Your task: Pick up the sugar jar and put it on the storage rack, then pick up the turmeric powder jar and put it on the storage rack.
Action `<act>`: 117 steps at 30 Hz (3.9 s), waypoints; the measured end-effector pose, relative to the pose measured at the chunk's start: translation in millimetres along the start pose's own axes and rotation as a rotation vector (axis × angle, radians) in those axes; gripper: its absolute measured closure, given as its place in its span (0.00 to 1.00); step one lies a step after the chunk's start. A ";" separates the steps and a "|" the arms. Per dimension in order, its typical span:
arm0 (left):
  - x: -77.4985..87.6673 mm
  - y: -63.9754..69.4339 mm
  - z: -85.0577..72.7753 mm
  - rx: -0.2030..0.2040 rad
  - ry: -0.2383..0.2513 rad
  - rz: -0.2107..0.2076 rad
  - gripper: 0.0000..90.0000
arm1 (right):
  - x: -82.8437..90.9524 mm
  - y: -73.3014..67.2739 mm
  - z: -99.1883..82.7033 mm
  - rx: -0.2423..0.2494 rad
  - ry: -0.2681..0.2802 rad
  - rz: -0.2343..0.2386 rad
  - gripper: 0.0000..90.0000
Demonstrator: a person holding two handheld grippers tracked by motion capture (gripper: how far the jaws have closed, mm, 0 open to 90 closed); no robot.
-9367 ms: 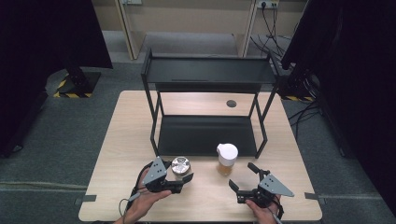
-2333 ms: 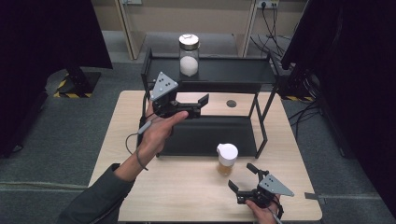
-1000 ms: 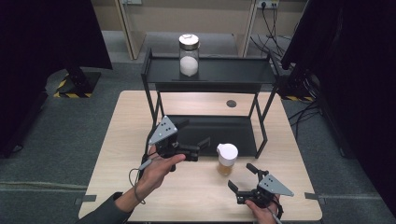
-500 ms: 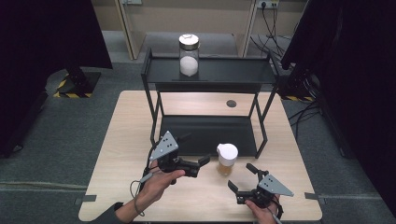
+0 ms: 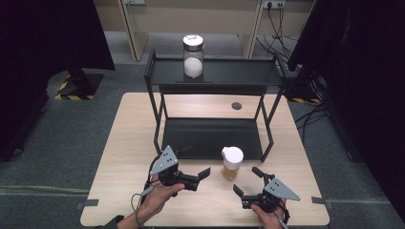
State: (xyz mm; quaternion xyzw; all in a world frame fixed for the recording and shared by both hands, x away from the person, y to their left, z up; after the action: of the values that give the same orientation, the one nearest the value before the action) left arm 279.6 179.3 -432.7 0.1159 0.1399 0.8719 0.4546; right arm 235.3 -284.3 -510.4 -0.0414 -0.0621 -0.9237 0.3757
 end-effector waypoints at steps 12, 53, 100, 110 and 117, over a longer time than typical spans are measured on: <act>4.0 -12.4 -28.5 0.024 -0.013 -0.004 0.01 | 0.8 -0.1 0.5 0.001 0.004 0.003 0.00; 10.4 -20.0 -75.0 -0.062 0.019 0.001 0.01 | 1.1 -0.4 0.7 0.007 0.006 0.007 0.00; 10.5 -21.7 -79.1 -0.058 0.012 0.009 0.01 | -63.2 13.1 13.9 0.067 -0.070 -0.017 0.13; 10.5 -22.6 -79.4 -0.059 0.011 0.012 0.01 | -71.2 16.5 13.2 0.069 -0.087 0.000 0.31; 11.0 -22.7 -79.2 -0.060 0.016 0.015 0.01 | -69.7 14.9 18.0 0.085 -0.100 -0.010 0.34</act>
State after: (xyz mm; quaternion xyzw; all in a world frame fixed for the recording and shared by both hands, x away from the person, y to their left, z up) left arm 264.6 189.8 -513.8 0.0965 0.1165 0.8801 0.4500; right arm 296.1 -244.3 -499.9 -0.0710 -0.1204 -0.9189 0.3690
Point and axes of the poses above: each handheld gripper's, and its own axes: x roughly backward along the jaws, z roughly out of its top, y roughly to its right, the point moved 5 cm from there along -x, roughly forward along the jaws, and after that the axes turned 10 degrees about x, right-handed, at the moved point
